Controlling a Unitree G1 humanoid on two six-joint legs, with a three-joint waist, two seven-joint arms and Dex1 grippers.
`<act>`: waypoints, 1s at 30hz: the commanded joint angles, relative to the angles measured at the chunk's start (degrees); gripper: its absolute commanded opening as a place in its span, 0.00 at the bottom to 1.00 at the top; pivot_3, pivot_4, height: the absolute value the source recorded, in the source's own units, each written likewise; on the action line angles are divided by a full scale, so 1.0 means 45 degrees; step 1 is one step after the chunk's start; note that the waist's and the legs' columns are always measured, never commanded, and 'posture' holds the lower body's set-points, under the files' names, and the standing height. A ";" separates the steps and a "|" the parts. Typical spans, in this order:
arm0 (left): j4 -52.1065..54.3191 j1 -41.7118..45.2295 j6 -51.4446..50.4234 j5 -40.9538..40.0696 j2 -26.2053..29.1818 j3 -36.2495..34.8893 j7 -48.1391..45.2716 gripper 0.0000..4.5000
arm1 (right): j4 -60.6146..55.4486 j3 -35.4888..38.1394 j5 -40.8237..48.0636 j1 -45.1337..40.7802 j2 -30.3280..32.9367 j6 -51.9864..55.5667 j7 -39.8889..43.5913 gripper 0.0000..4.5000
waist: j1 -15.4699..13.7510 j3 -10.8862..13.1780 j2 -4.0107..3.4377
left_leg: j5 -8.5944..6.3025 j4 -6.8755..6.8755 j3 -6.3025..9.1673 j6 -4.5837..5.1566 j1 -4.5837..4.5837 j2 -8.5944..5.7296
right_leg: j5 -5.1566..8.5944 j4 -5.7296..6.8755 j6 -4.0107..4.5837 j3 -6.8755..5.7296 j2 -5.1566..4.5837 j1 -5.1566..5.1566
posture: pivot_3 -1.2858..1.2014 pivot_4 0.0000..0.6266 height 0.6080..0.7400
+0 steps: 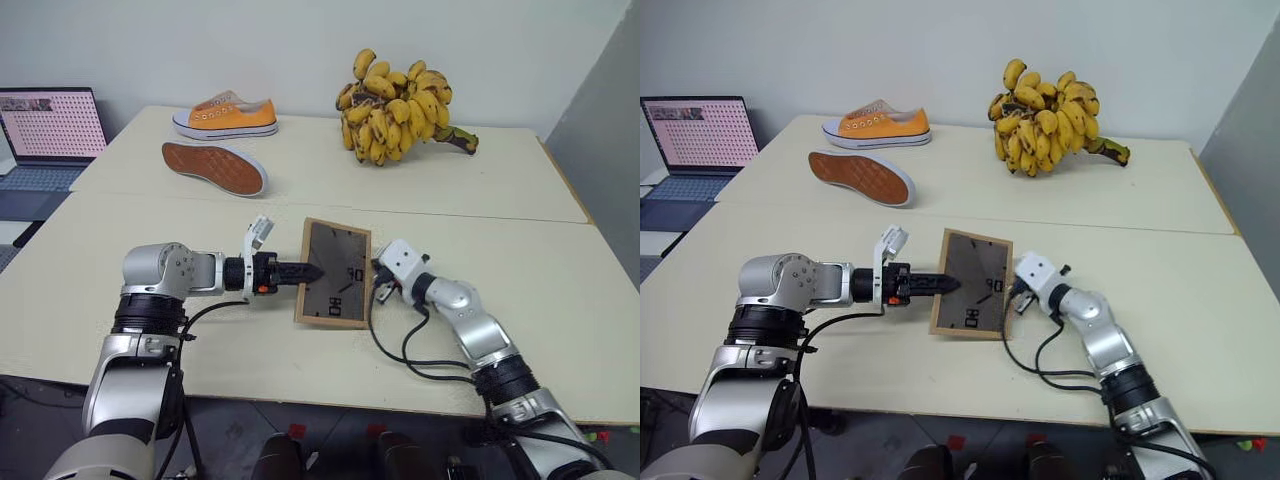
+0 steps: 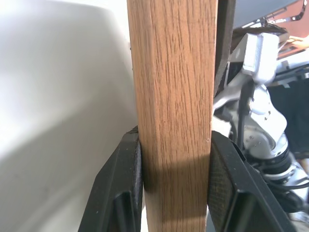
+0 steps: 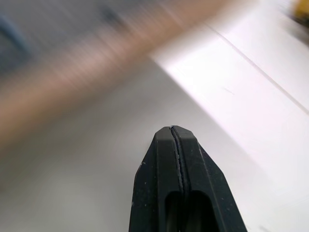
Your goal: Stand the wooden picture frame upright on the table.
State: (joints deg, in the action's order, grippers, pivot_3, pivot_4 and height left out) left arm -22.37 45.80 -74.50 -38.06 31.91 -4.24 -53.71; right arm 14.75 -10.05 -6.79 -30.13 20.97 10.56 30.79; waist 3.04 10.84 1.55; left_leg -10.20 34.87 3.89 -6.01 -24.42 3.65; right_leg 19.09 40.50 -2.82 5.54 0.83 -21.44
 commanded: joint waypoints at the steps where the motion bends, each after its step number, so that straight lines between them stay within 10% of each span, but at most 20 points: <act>1: 0.0333 0.1141 0.1300 -0.0078 0.0484 -0.1134 0.0126 0.29 | 0.0081 0.1421 0.0755 -0.0677 0.1124 -0.0128 0.0396 0.00 | 0.0022 0.0002 0.0000 | 0.0000 0.0000 0.0000 0.0000 -0.0001 0.0001 | 0.0000 -0.0001 0.0000 0.0001 0.0001 -0.0001 | 0.52 0.24 1.00; 14: 0.0654 0.3653 0.3107 0.0010 0.0904 -0.0920 -0.0699 0.29 | -0.5940 0.4631 0.7602 -0.4383 0.0140 0.7940 0.0091 0.00 | 0.0113 0.0074 -0.0014 | 0.0001 -0.0015 -0.0003 -0.0002 -0.0065 0.0010 | 0.0004 0.0004 0.0010 -0.0001 0.0005 -0.0072 | 0.52 0.24 1.00; 27: 0.0674 0.3631 0.3152 0.0130 0.0487 0.0020 -0.1280 0.29 | -0.7861 0.3992 0.9585 -0.4429 -0.1689 1.0223 -0.2146 0.60 | -0.0043 0.0075 -0.0015 | 0.0003 -0.0001 -0.0002 0.0002 -0.0100 0.0003 | 0.0005 0.0064 0.0011 0.0004 0.0005 -0.0132 | 0.52 0.24 1.00; 30: 0.0801 0.3692 0.3058 0.0096 0.0357 0.0099 -0.1350 0.29 | -0.7690 0.3647 0.9493 -0.4235 -0.1827 1.0055 -0.2202 0.60 | -0.0017 0.0075 -0.0015 | 0.0004 -0.0001 -0.0004 0.0004 -0.0104 0.0005 | 0.0006 0.0076 0.0013 0.0005 0.0009 -0.0144 | 0.52 0.24 1.00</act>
State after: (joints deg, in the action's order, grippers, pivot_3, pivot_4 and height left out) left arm -22.03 59.83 -61.05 -36.40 33.50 -3.16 -58.38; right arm -18.82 7.01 35.72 -49.23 12.99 57.19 21.19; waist 2.96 11.18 1.48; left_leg -10.18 34.87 3.87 -5.99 -24.91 3.67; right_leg 19.11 40.85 -2.76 5.57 0.87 -22.11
